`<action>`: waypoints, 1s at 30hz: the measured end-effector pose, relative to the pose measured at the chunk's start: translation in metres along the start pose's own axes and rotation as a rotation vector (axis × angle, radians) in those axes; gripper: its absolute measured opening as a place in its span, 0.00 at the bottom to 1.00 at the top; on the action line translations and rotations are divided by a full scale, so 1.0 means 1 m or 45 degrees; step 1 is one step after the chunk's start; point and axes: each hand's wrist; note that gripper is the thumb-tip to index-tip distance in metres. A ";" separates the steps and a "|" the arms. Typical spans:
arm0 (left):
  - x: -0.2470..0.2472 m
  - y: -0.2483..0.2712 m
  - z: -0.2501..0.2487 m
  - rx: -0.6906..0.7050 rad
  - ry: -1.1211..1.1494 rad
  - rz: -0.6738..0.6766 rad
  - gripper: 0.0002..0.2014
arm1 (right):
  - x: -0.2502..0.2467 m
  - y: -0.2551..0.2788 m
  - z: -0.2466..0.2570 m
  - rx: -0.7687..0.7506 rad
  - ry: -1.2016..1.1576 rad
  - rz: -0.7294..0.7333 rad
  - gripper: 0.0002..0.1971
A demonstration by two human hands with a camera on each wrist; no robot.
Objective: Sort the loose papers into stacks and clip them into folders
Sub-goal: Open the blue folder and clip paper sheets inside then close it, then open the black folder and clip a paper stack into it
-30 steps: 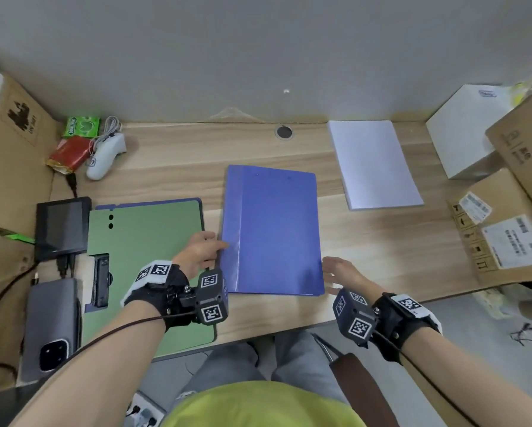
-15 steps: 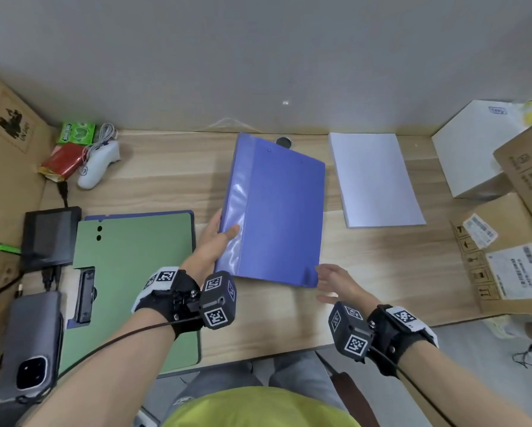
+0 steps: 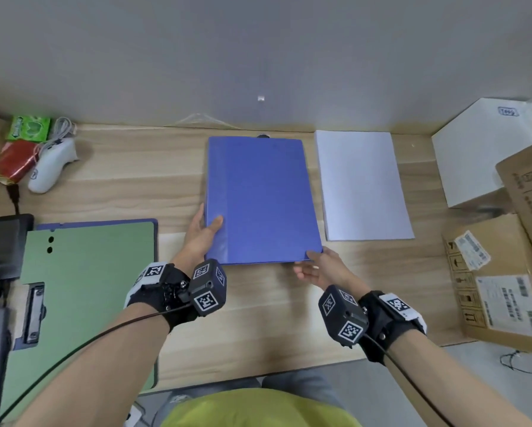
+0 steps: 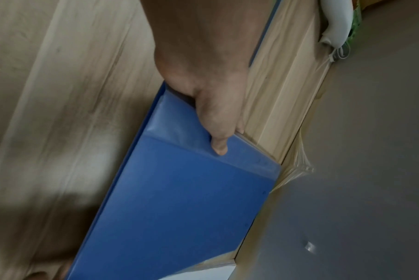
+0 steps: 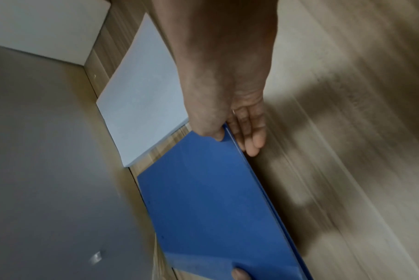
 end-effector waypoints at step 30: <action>0.029 -0.006 0.012 0.013 -0.517 -0.422 0.37 | -0.010 -0.013 0.004 0.113 -0.178 0.109 0.19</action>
Point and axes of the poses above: each hand's wrist, its own y-axis away from the middle knuckle, its own x-axis out of the palm, z = x × y, and after that the axes turned 14 degrees about -x, right-handed
